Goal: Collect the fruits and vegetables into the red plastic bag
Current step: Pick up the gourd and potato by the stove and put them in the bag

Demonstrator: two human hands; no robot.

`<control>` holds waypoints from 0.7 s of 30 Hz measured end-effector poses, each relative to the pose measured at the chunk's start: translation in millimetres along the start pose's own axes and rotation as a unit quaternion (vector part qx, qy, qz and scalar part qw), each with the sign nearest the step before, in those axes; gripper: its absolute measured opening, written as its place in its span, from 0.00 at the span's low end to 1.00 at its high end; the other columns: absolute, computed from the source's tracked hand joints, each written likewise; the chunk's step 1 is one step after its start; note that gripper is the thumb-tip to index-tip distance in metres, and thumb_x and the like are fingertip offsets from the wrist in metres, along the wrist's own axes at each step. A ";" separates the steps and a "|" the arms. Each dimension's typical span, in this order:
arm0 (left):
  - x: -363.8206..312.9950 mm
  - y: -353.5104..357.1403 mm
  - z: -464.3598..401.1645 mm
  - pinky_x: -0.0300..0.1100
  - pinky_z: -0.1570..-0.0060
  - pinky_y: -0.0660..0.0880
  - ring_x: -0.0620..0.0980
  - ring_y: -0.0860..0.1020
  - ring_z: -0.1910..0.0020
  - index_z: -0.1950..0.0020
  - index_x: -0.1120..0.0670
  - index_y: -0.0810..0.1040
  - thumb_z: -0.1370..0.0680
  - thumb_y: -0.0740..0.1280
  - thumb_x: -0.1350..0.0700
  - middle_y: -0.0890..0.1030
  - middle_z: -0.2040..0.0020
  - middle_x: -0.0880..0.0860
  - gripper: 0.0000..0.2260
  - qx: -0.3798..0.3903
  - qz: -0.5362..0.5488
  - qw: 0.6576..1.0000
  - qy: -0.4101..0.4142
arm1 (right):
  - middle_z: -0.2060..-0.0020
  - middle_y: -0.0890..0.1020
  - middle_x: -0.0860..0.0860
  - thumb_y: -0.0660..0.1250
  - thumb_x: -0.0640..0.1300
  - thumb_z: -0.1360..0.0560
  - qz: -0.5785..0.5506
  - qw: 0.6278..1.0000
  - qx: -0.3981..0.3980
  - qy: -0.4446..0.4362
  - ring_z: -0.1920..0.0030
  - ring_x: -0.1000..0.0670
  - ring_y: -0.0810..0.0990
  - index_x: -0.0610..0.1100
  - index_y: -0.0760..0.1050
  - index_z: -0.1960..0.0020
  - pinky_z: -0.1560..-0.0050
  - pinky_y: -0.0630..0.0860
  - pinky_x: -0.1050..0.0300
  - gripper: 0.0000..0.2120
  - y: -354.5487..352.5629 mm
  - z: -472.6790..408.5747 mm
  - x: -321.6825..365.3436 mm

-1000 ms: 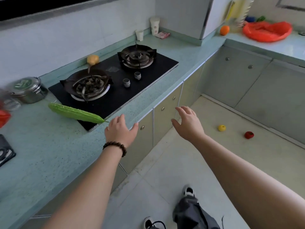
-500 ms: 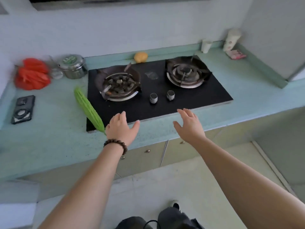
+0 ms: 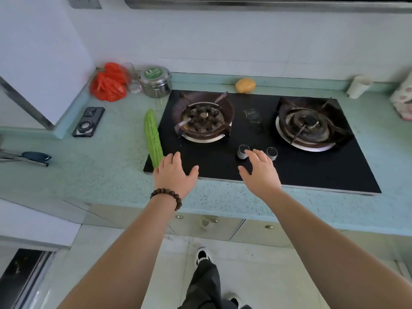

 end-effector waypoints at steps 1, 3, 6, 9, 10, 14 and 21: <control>-0.7 1.4 -5.6 0.55 0.29 0.58 0.54 0.58 0.25 0.25 0.54 0.58 0.24 0.59 0.39 0.62 0.25 0.55 0.32 0.001 -0.004 1.000 -0.001 | 0.26 0.62 0.48 0.61 0.51 0.23 -0.002 1.000 -0.002 -0.002 0.24 0.47 0.54 0.48 0.61 0.27 0.27 0.60 0.46 0.26 0.1 -6.0 -0.5; -1.6 2.9 -17.6 0.55 0.28 0.58 0.55 0.58 0.25 0.25 0.54 0.57 0.24 0.58 0.38 0.61 0.25 0.55 0.32 0.004 -0.005 1.000 -0.003 | 0.26 0.63 0.48 0.61 0.51 0.23 -0.003 1.000 -0.002 0.000 0.24 0.46 0.55 0.48 0.61 0.27 0.27 0.60 0.46 0.26 -0.6 -19.6 -1.2; 1.9 0.6 -40.7 0.55 0.28 0.58 0.54 0.58 0.25 0.25 0.54 0.57 0.24 0.58 0.39 0.61 0.24 0.55 0.32 0.001 0.004 1.000 -0.017 | 0.26 0.62 0.48 0.61 0.51 0.23 0.007 1.000 0.003 0.003 0.24 0.46 0.54 0.48 0.61 0.27 0.27 0.59 0.46 0.26 -3.0 -46.1 3.5; 12.6 -4.6 -70.2 0.55 0.28 0.60 0.55 0.59 0.25 0.25 0.55 0.57 0.24 0.59 0.39 0.61 0.25 0.56 0.32 -0.026 0.018 0.999 -0.037 | 0.26 0.62 0.47 0.61 0.51 0.23 0.009 1.000 -0.004 -0.005 0.24 0.45 0.54 0.48 0.60 0.27 0.27 0.60 0.44 0.26 -4.6 -75.9 16.4; 18.0 -6.4 -80.3 0.56 0.28 0.60 0.56 0.59 0.26 0.25 0.55 0.57 0.24 0.60 0.40 0.61 0.25 0.56 0.33 -0.038 0.024 0.998 -0.050 | 0.26 0.63 0.46 0.61 0.51 0.23 0.011 1.000 -0.008 -0.011 0.24 0.45 0.54 0.47 0.60 0.27 0.27 0.59 0.44 0.26 -3.7 -84.4 21.8; 42.5 -3.9 -120.8 0.55 0.27 0.57 0.57 0.55 0.24 0.23 0.56 0.50 0.25 0.63 0.40 0.55 0.23 0.59 0.38 -0.033 0.056 0.988 -0.137 | 0.26 0.63 0.46 0.62 0.51 0.23 0.015 1.000 -0.007 -0.024 0.24 0.44 0.53 0.47 0.60 0.27 0.27 0.58 0.45 0.26 6.0 -111.9 42.1; 64.9 18.8 -163.7 0.54 0.29 0.62 0.59 0.58 0.25 0.23 0.57 0.41 0.30 0.72 0.42 0.55 0.23 0.60 0.50 0.026 0.103 0.968 -0.229 | 0.26 0.62 0.47 0.62 0.50 0.23 0.026 0.999 0.012 -0.025 0.24 0.46 0.52 0.48 0.60 0.27 0.26 0.58 0.45 0.26 20.1 -135.7 49.1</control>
Point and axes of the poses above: each hand's wrist, its own z-axis away from the middle knuckle, its own y-axis out of the palm, x = y × z, the point moved 2 cm from there along -z, towards the middle knuckle
